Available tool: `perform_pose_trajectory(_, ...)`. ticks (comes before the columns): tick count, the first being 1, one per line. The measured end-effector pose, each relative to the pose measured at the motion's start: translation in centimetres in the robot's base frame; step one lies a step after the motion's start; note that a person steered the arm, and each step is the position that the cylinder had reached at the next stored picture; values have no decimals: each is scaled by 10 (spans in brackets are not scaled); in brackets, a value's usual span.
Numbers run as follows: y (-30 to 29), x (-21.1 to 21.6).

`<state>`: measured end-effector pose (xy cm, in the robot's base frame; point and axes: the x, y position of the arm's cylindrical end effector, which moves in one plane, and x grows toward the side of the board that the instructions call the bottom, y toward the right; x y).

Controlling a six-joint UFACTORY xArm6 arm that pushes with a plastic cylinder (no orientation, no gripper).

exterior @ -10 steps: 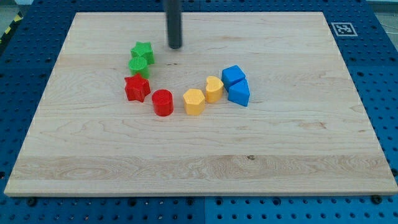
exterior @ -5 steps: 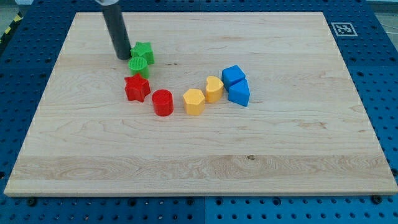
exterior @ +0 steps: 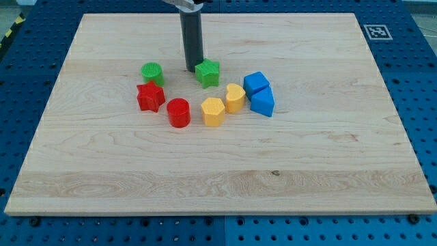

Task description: Push the green star above the yellow ehart

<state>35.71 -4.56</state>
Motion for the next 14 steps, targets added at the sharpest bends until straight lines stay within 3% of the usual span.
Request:
perform_pose_trajectory(2,-24,7)
perform_pose_trajectory(14,36,11)
